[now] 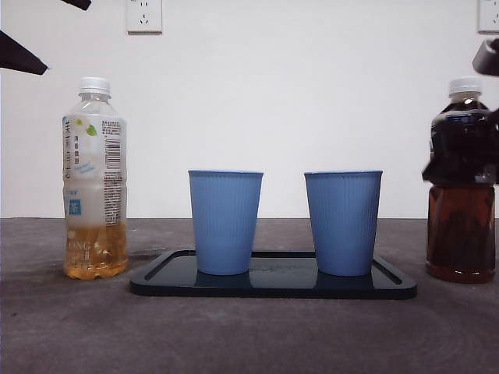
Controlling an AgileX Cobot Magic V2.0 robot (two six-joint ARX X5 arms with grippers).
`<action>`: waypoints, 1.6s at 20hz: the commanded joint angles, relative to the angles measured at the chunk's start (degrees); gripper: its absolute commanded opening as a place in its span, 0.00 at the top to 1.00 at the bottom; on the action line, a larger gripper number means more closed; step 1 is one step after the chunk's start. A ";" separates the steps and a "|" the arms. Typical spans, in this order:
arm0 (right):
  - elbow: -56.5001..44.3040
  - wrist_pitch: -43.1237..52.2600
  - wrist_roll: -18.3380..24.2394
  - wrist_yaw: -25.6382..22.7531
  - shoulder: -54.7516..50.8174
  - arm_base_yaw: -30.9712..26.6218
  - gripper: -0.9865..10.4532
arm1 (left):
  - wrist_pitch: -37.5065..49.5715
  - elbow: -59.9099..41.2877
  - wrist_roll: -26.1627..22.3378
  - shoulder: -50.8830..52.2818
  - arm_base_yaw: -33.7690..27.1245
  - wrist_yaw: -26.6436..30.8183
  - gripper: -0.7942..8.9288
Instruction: Pour the drink into the cup
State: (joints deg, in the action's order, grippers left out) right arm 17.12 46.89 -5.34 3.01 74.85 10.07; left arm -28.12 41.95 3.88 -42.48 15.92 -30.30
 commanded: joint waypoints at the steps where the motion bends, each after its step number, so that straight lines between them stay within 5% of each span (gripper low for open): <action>1: 0.98 -0.31 0.61 0.00 -0.90 0.26 0.51 | 0.46 0.72 -0.63 -0.55 0.17 0.00 0.44; 7: 1.01 -17.79 -0.90 0.24 -14.67 0.33 0.48 | 0.20 0.72 -0.63 -0.61 0.17 2.32 0.44; 13: 1.60 -37.79 -8.59 3.32 -30.25 0.33 0.48 | -1.05 0.63 -0.63 -0.63 0.20 7.30 0.44; 20: 6.82 -65.46 -11.69 5.29 -45.16 0.33 0.48 | -0.94 -0.79 0.26 -0.83 0.22 17.18 0.45; 24: 12.17 -76.02 -14.01 10.99 -51.15 0.35 0.48 | 2.14 -2.82 1.88 -1.97 0.22 18.75 0.45; 32: 25.49 -92.89 -7.39 13.64 -52.92 0.35 0.48 | 20.02 -8.48 1.27 -11.74 0.22 21.55 0.44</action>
State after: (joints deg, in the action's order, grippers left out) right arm 41.98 -46.09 -14.28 16.51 21.80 10.17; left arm -8.43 33.47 5.80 -53.80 15.94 -8.82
